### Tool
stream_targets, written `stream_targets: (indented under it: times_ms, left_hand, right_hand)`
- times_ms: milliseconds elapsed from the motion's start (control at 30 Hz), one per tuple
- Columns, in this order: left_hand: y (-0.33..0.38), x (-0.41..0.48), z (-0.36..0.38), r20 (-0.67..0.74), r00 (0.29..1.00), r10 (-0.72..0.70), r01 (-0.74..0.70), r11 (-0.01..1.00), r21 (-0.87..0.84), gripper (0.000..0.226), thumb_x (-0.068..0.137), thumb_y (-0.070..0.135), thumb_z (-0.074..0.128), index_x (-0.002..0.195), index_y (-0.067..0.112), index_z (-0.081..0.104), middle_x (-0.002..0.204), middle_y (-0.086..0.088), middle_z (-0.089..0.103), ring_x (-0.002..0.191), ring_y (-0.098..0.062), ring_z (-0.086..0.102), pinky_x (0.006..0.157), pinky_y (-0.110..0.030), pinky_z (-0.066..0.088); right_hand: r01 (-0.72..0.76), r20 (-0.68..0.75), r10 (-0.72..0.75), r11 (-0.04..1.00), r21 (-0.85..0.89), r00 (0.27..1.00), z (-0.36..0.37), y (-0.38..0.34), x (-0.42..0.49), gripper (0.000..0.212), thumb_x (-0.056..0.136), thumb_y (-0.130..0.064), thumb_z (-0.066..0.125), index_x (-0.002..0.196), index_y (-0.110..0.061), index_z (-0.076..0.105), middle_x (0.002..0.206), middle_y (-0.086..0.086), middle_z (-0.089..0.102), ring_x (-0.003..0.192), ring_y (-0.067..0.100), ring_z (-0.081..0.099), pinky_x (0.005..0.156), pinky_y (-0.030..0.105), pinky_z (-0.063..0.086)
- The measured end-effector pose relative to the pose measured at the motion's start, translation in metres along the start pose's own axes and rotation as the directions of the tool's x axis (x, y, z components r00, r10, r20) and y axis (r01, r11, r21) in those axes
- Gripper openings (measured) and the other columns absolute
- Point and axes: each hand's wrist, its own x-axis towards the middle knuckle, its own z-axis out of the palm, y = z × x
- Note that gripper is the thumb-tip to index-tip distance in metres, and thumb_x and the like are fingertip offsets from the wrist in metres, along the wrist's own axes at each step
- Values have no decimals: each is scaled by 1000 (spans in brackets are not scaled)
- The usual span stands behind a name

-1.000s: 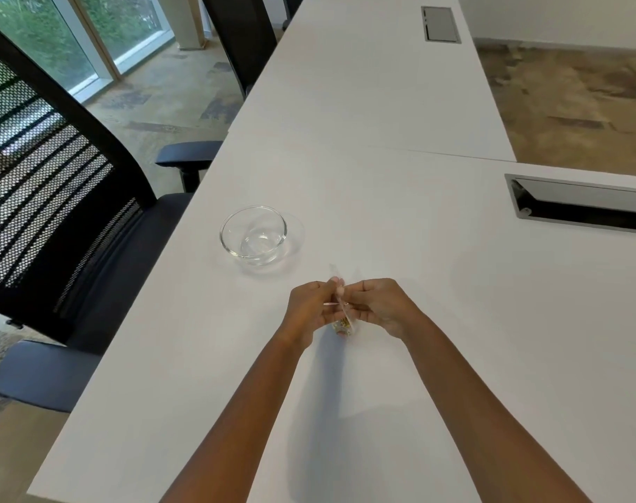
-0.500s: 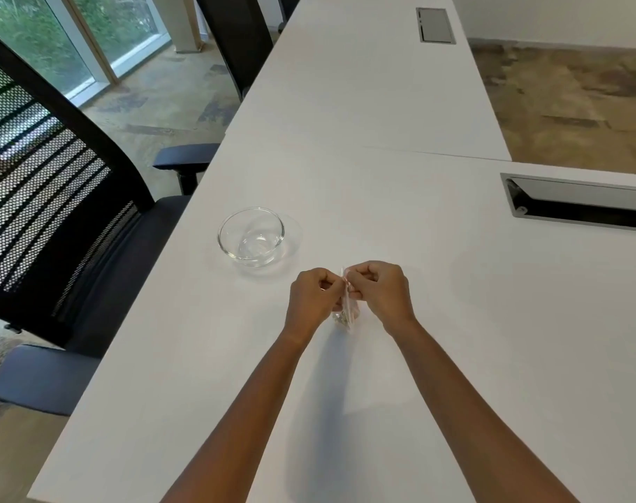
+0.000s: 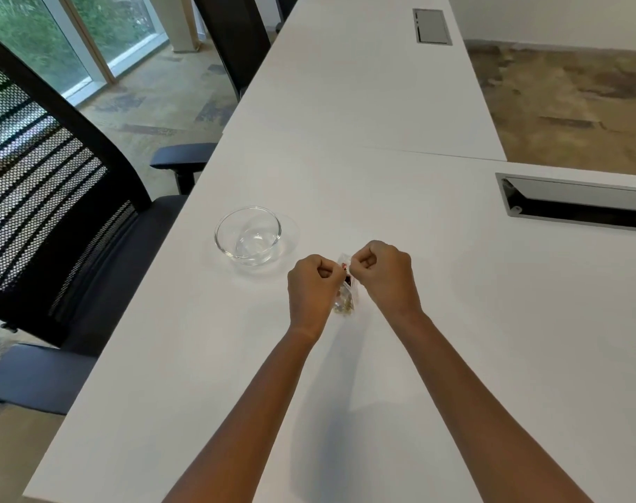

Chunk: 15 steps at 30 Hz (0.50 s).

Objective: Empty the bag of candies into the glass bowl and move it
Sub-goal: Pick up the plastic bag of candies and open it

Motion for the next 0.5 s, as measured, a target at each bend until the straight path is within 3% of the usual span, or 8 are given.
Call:
stream_targets:
  times_ms: [67, 133, 200, 267, 367, 500]
  left_hand:
    - [2, 0, 1, -5, 1000, 6, -6, 1000, -4, 14, 81, 7, 59, 73, -4, 63, 60, -6, 61, 58, -22, 61, 59, -23, 50]
    - [4, 0, 0, -24, 1000, 14, -13, 1000, 6, 15, 82, 7, 58, 74, -5, 63, 60, -6, 60, 61, -25, 63, 57, -21, 48]
    - [3, 0, -1, -38, 999, 20, -19, 1000, 14, 15, 82, 7, 57, 74, -5, 62, 63, -8, 62, 64, -28, 65, 56, -19, 46]
    - [2, -2, 0, -36, 999, 16, -15, 1000, 6, 13, 83, 8, 56, 74, -2, 61, 66, -8, 63, 66, -27, 64, 59, -21, 46]
    - [0, -8, 2, -16, 998, -56, 56, 998, -32, 10, 84, 16, 58, 81, 7, 58, 65, 2, 61, 66, -20, 62, 59, -22, 49]
    - [-3, -13, 1, 60, 984, -170, 175, 980, -91, 20, 82, 8, 56, 80, -11, 61, 76, -22, 66, 75, -34, 64, 76, -48, 57]
  right_hand:
    - [-35, 0, 35, 999, 26, 999, 2, 0, -5, 10, 81, -13, 62, 86, -5, 63, 71, 2, 60, 66, 15, 56, 59, 22, 42]
    - [-125, 56, 122, 991, 49, 991, 4, 2, -11, 20, 81, -22, 65, 93, -7, 62, 75, 5, 64, 70, 20, 63, 61, 27, 49]
    - [-209, 110, 198, 973, 97, 974, 4, 3, -14, 22, 81, -18, 65, 89, 2, 64, 80, 16, 71, 76, 30, 69, 72, 38, 58]
    - [-232, 117, 216, 961, 152, 969, 3, 2, -15, 18, 80, -8, 62, 82, 9, 66, 82, 23, 72, 78, 35, 71, 79, 46, 59]
    - [-247, 111, 227, 944, 218, 968, 2, -1, -14, 17, 80, -5, 61, 78, 10, 66, 78, 21, 71, 76, 34, 71, 79, 45, 60]
    - [-298, 130, 272, 916, 267, 953, 2, 0, -14, 16, 80, -1, 59, 80, 13, 66, 66, 11, 65, 55, 18, 65, 77, 42, 61]
